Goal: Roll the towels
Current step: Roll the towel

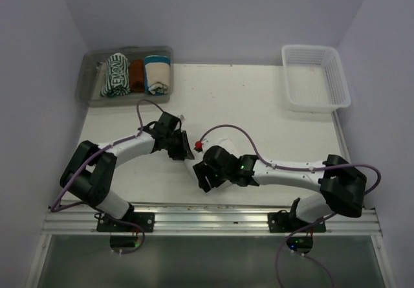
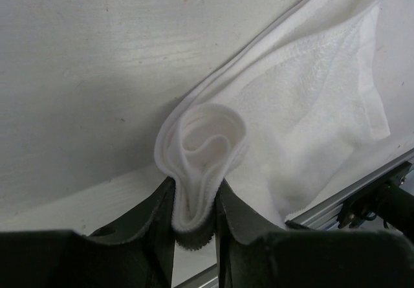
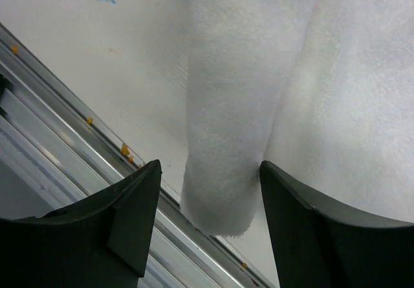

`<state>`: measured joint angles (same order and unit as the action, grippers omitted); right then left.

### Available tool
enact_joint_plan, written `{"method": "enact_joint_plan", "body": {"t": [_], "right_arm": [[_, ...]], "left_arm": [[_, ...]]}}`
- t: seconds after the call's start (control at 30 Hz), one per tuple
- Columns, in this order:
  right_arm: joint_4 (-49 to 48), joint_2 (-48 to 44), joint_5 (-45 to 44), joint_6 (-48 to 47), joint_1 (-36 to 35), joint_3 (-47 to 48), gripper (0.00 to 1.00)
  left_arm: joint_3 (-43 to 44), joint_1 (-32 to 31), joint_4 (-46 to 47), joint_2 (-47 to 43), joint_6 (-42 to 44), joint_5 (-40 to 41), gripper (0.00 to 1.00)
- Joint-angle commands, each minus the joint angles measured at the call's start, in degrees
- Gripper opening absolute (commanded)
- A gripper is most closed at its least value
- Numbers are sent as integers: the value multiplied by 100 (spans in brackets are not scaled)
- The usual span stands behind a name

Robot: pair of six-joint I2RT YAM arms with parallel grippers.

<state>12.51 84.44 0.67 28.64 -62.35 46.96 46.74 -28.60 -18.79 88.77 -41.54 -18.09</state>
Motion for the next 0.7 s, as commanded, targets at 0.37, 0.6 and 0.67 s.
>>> {"method": "enact_joint_plan", "body": {"t": [0.37,0.6,0.67], "right_arm": [[2351,1046,-4468,-491,-2017,2176,66],[2817,1952,-5225,-404,-2414,2888,62],[2958,2181,-5313,-333,-2423,2986,61]], "left_arm": [[160,-58,-310,26,-320,86,19],[125,-67,-275,0,-355,42,20],[125,-58,-283,0,-355,51,20]]}}
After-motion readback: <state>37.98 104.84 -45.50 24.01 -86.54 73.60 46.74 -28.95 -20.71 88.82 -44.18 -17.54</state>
